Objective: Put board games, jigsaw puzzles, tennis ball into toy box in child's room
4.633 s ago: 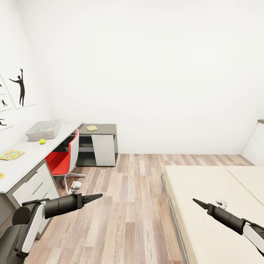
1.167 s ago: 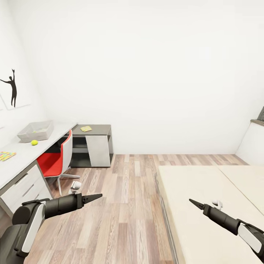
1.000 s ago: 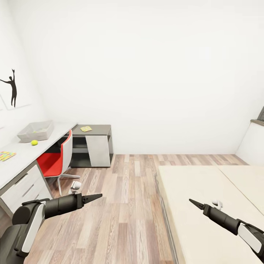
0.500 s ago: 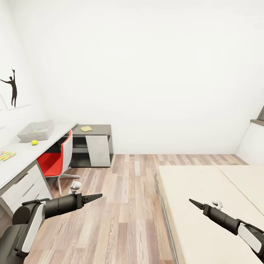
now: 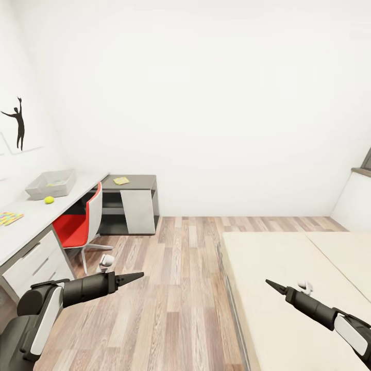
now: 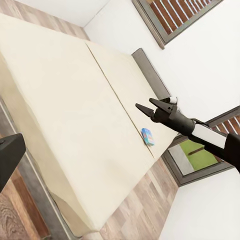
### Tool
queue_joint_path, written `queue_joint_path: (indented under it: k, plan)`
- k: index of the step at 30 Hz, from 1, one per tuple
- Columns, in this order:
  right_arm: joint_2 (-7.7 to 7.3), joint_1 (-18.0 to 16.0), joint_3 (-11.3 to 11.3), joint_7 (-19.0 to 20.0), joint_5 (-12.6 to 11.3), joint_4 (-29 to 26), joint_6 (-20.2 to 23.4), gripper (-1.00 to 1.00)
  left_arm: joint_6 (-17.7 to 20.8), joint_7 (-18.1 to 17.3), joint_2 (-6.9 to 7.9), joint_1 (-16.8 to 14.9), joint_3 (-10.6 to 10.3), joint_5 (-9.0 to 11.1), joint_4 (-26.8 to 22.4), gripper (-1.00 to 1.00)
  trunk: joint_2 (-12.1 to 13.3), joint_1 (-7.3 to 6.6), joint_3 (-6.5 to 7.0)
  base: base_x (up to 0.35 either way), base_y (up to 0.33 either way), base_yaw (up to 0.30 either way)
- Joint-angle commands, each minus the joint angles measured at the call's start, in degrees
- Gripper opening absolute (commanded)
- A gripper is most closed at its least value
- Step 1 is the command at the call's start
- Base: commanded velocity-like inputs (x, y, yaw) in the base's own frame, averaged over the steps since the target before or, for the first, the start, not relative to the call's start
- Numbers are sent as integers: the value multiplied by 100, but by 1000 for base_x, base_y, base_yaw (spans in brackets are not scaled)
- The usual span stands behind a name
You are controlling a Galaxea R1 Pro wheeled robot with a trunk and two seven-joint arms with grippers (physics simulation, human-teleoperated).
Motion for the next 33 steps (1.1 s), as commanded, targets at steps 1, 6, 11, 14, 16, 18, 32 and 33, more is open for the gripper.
queue_joint_path:
  k: [1,6,11,14,16,18,32,33]
  plan:
    - [-5,-7,24,9,-61,0,53,100,25,-20,0,-6,3,-5,-1,100,-14,4,-14,-2,0,0]
    - [-5,-7,24,9,-61,0,53,100,25,-20,0,-6,3,-5,-1,100,-14,4,-14,0,0,0]
    - [-10,-7,24,9,-61,0,53,100,25,-20,0,-6,3,-5,-1,100,-14,4,-14,0,0,0]
    - [-12,-7,24,9,-61,0,57,100,25,-20,0,-6,3,-5,-1,100,-14,4,-14,0,0,0]
    - [-13,-7,24,9,-61,0,70,100,25,-20,0,-6,3,-5,-1,100,-14,4,-14,0,0,0]
    - [-13,-7,24,9,-61,0,83,100,25,-20,0,-6,3,-5,-1,100,-14,4,-14,-10,0,0]
    - [-14,-7,24,9,-56,-9,118,100,25,-20,0,-6,3,-5,-1,100,-14,4,-14,-7,0,0]
    - [-14,-7,24,9,-55,-9,117,100,25,-20,0,-6,3,-5,-1,100,-14,4,-14,0,0,0]
